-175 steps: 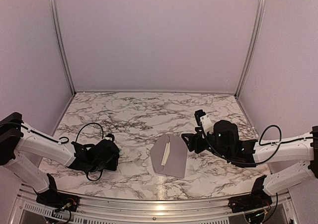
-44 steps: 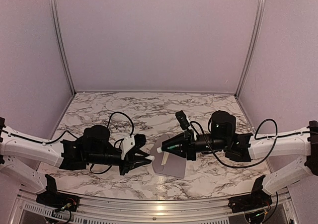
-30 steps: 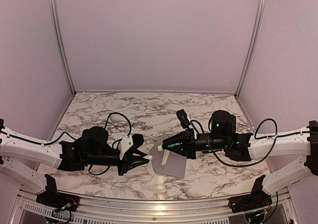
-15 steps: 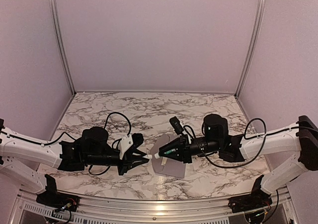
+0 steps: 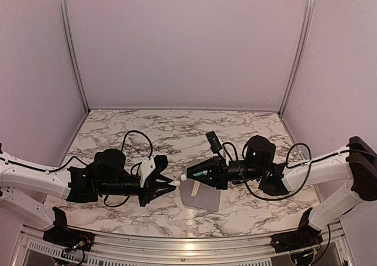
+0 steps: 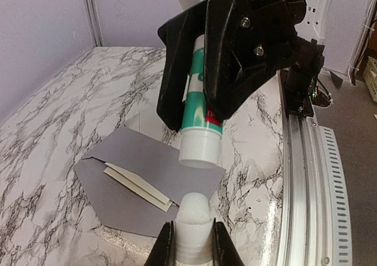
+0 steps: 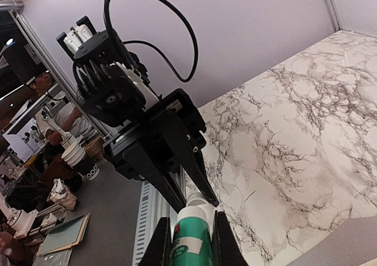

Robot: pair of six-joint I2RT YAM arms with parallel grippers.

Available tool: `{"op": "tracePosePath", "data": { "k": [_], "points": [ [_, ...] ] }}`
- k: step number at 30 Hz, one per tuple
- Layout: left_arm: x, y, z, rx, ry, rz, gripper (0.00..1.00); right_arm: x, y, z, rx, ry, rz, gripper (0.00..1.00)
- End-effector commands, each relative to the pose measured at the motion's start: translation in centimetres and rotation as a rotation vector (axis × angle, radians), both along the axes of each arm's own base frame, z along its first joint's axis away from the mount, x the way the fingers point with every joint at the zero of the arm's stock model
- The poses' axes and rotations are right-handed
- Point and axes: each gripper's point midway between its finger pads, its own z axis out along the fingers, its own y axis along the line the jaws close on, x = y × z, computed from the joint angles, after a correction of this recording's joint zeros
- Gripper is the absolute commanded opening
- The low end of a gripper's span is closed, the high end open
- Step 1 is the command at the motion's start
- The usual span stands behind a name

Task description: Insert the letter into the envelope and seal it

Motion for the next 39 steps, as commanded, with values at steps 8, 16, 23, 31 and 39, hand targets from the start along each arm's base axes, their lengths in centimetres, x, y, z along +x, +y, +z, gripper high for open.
{"op": "tracePosePath", "data": {
  "k": [8,16,23,31,39],
  "points": [
    [0.0,0.4,5.6,-0.134,-0.054,0.016,0.00,1.2,-0.6,3.1,0.106,-0.022,-0.091,0.00],
    [-0.1,0.7,8.4,-0.201,-0.072,0.019,0.00,0.0,-0.4,5.2,0.227,-0.004,-0.010,0.00],
    [0.2,0.7,10.0,-0.239,-0.086,0.036,0.00,-0.7,0.7,5.9,0.239,-0.021,0.034,0.00],
    [0.1,0.8,10.7,-0.261,-0.091,0.034,0.00,-1.4,0.6,7.3,0.292,-0.067,0.037,0.00],
    [-0.5,1.1,11.9,-0.299,-0.097,0.013,0.00,-1.5,0.5,8.0,0.334,-0.070,0.039,0.00]
  ]
}}
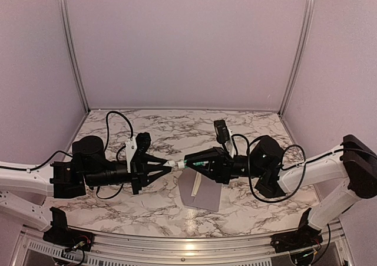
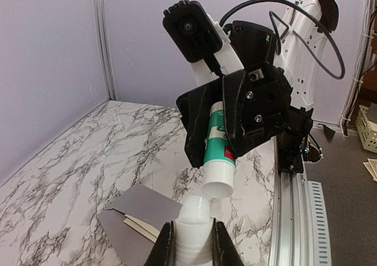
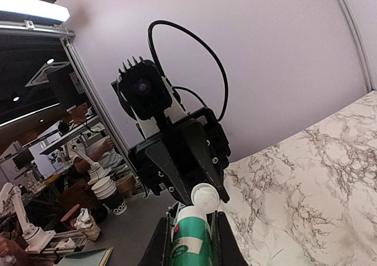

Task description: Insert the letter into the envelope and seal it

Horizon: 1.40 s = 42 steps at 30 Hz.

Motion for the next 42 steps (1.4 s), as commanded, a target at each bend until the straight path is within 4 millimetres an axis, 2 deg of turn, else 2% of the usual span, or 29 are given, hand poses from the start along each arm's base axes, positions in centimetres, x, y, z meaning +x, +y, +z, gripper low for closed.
{"op": "tracePosePath", "data": {
  "k": [1,16,33,42],
  "points": [
    [-0.5,0.1,2.9,-0.080,-0.027,-0.019,0.00,-0.4,0.3,1.7,0.063,-0.026,0.010,0.00],
    [-0.9,-0.2,2.5,-0.075,-0.019,-0.050,0.00,-0.7,1.9,1.7,0.041,-0.051,0.009,0.00],
    [-1.9,-0.2,1.8,-0.062,-0.019,-0.105,0.00,0.9,2.4,0.5,-0.076,-0.091,-0.145,0.00],
    [-2.3,-0.4,1.1,-0.033,-0.021,-0.132,0.00,1.2,2.8,-0.4,-0.128,-0.098,-0.154,0.00]
  ]
}}
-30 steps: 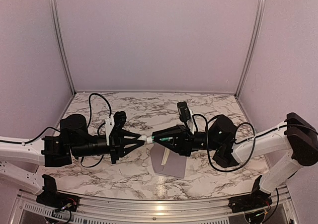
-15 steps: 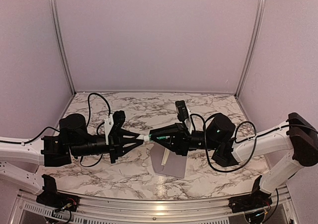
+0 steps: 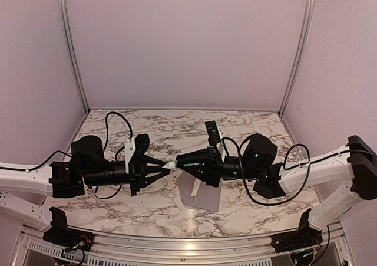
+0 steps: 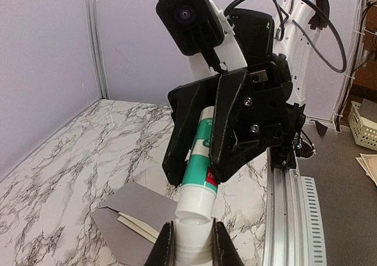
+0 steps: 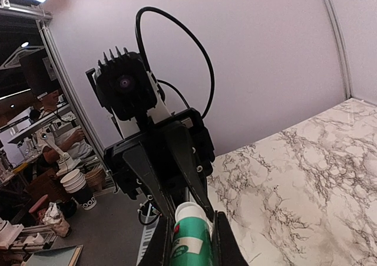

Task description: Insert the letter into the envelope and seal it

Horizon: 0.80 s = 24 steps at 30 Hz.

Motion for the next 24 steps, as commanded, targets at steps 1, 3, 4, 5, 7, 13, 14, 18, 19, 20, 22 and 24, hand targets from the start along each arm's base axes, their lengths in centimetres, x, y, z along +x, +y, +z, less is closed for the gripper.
{"op": "tracePosePath", "data": {
  "k": [1,3,4,5,7,13,14,18,19,20,22,24],
  "points": [
    [-1.5,-0.6,0.8,-0.017,-0.034,-0.088,0.00,1.0,0.9,-0.7,-0.074,-0.004,-0.047,0.00],
    [-1.4,-0.7,0.2,0.014,-0.035,-0.087,0.00,0.9,1.1,-1.4,-0.122,-0.012,-0.044,0.00],
    [-1.4,-0.8,-0.1,0.027,-0.035,-0.088,0.00,0.9,1.2,-1.8,-0.149,-0.014,-0.043,0.00],
    [-1.4,-0.8,-0.2,0.033,-0.036,-0.092,0.00,0.9,1.3,-2.2,-0.176,-0.016,-0.041,0.00],
    [-1.5,-0.9,-0.3,0.038,-0.036,-0.098,0.00,0.9,1.4,-3.2,-0.236,-0.019,-0.037,0.00],
    [-1.5,-1.2,-1.0,0.076,-0.034,-0.112,0.00,0.8,1.5,-5.0,-0.370,-0.028,-0.017,0.00],
    [-1.5,-1.3,-1.2,0.083,-0.032,-0.113,0.00,0.5,1.5,-5.1,-0.370,-0.028,0.001,0.00],
    [-1.0,-1.7,-1.6,0.102,-0.031,-0.095,0.00,-0.7,2.3,-6.1,-0.393,-0.013,0.088,0.00],
    [-0.8,-1.7,-1.7,0.107,-0.032,-0.085,0.00,-0.8,2.4,-6.4,-0.407,-0.011,0.093,0.00],
    [-0.6,-1.6,-1.7,0.107,-0.035,-0.074,0.00,-0.8,2.4,-6.6,-0.415,-0.009,0.098,0.00],
    [-0.4,-1.5,-1.7,0.108,-0.039,-0.060,0.00,-1.1,2.3,-6.9,-0.425,-0.007,0.106,0.00],
    [-0.3,-1.3,-1.6,0.108,-0.044,-0.055,0.00,-1.3,2.1,-6.8,-0.422,-0.011,0.111,0.00]
  ]
}}
